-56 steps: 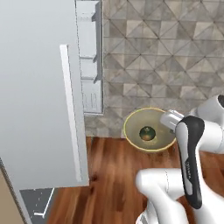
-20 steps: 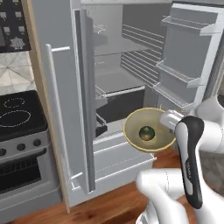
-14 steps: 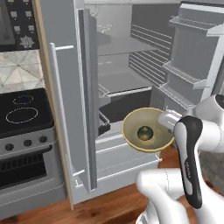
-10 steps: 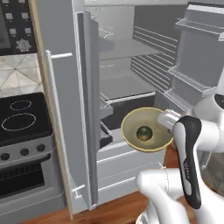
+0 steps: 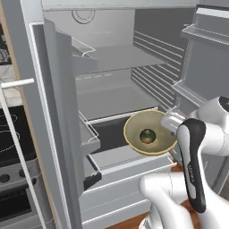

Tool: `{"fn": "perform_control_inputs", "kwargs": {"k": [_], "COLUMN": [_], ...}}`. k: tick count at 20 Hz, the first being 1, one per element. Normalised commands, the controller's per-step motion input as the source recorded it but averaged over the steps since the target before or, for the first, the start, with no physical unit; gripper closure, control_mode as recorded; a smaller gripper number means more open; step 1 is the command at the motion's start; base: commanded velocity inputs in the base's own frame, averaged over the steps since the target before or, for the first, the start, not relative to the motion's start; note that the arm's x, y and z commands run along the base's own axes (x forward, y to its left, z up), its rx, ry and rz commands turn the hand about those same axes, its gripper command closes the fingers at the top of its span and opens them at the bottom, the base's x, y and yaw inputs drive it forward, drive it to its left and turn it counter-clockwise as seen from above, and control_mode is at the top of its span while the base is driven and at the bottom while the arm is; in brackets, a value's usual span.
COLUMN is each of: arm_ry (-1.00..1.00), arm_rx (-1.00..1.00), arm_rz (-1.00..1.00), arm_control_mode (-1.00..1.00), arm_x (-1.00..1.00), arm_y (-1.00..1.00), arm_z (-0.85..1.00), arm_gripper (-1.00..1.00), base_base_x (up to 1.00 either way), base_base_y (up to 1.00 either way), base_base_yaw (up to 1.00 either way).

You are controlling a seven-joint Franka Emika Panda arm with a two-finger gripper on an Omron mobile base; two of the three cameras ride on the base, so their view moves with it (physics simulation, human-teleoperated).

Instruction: Move the glass cup from next to the sink to the open cabinet. Then, move the bowl with the squash to the fridge to clear the area for faucet cleaning.

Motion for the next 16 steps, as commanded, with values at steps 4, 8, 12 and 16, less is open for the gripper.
{"fn": "perform_control_inputs", "kwargs": {"k": [4, 8, 12, 16], "arm_ry": [0.0, 0.0, 0.02, 0.07], "arm_rx": [0.0, 0.0, 0.0, 0.06], "arm_rz": [0.0, 0.0, 0.0, -0.05], "arm_control_mode": [1.0, -1.0, -1.0, -1.0], "arm_x": [0.0, 0.23, 0.64, 0.84], "arm_y": [0.0, 0.27, 0.42, 0.28], "arm_z": [0.0, 0.17, 0.44, 0.45], "arm_gripper": [1.0, 1.0, 1.0, 1.0], "base_base_x": [0.38, 0.24, 0.0, 0.0], "base_base_y": [0.45, 0.24, 0.0, 0.0], "base_base_yaw": [0.0, 0.0, 0.0, 0.0]}}
